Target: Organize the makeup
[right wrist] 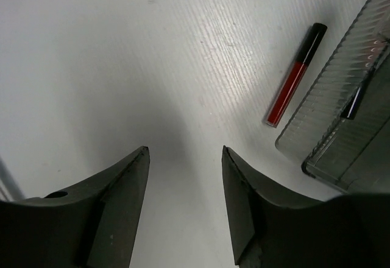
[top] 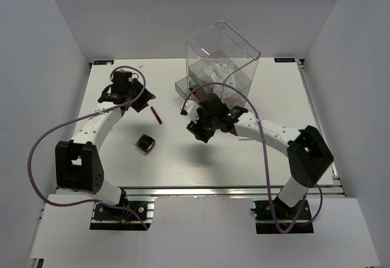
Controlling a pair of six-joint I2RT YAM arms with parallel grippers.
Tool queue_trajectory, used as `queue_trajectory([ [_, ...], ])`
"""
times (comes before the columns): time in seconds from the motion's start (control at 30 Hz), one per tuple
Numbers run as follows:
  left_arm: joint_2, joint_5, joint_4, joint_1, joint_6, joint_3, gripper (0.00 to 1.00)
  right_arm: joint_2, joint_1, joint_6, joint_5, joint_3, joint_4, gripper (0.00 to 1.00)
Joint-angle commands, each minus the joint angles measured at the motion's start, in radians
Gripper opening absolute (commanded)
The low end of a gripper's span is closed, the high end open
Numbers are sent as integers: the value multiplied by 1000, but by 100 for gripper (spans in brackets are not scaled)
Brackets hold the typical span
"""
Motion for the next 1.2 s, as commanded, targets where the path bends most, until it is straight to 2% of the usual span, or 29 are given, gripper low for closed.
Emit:
queue_trajectory([
  [0.0, -47, -17, 1, -6, 27, -31, 57, 69, 20, 30, 155, 69, 48, 58],
  [0.07, -49, -23, -7, -2, 32, -46, 58, 99, 22, 39, 160, 101, 44, 59],
  [0.27, -72, -27, 17, 1, 15, -88, 58, 183, 26, 65, 330, 156, 61, 60],
  [0.53, -63, -24, 22, 8, 12, -102, 58, 248, 36, 38, 453, 179, 79, 65],
  [0.77, -60, -26, 25, 10, 11, -109, 59, 257, 40, 11, 424, 170, 84, 64],
  [1.17, -69, -35, 11, 13, 9, -117, 59, 395, 46, -22, 476, 234, 125, 59],
])
